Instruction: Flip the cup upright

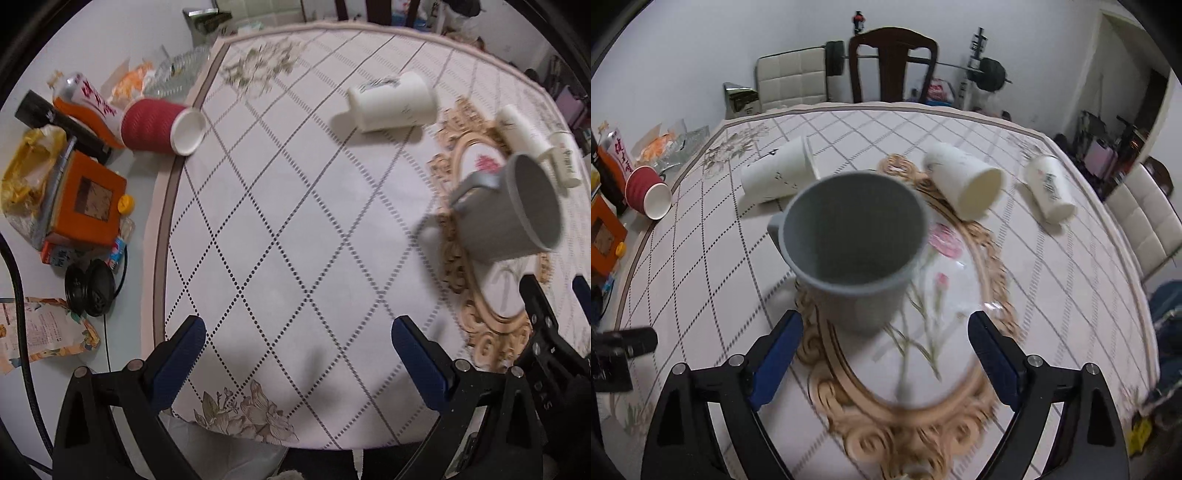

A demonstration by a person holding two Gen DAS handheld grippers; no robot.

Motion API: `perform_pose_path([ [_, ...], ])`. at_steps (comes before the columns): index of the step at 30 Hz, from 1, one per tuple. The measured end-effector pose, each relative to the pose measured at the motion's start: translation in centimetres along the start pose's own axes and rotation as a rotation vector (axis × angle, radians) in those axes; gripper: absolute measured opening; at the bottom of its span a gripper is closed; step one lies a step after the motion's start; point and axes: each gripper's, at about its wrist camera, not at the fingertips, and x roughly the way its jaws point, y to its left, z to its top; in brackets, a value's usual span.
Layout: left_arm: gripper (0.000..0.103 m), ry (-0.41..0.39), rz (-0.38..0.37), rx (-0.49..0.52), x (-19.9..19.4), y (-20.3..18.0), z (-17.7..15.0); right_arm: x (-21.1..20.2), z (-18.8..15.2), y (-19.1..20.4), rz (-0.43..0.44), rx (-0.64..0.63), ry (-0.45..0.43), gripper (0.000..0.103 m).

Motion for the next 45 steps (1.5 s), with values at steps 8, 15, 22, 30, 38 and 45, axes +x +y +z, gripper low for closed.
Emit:
perform_pose_path([
  [8,0.103,-0.138,-0.042,0.000,-8.1,0.0,-1.5,-10.0,1.2,-3.9,-0.040,0.079,-0.021,0.103],
  [15,0.103,-0.273,-0.024,-0.038,-16.6,-0.2,-5.2,-19.8,2.7,-5.5,-0.019,0.048,-0.080,0.103],
  [22,0.103,-0.406,-0.016,-0.073,-23.7,0.1,-9.0,-27.4,2.0,-7.2,-0.004,0.025,-0.100,0.103],
  [30,0.103,-0.470,-0.036,-0.090,-27.5,0.4,-12.3,-34.1,1.1,-8.7,0.002,0.021,-0.159,0.103],
  [38,0.103,-0.498,-0.040,-0.099,-29.4,0.7,-13.9,-37.6,0.8,-8.8,0.020,0.009,-0.187,0.103],
  [45,0.103,-0.525,-0.035,-0.104,-30.0,1.1,-14.3,-38.7,0.8,-8.8,0.018,0.013,-0.204,0.103],
])
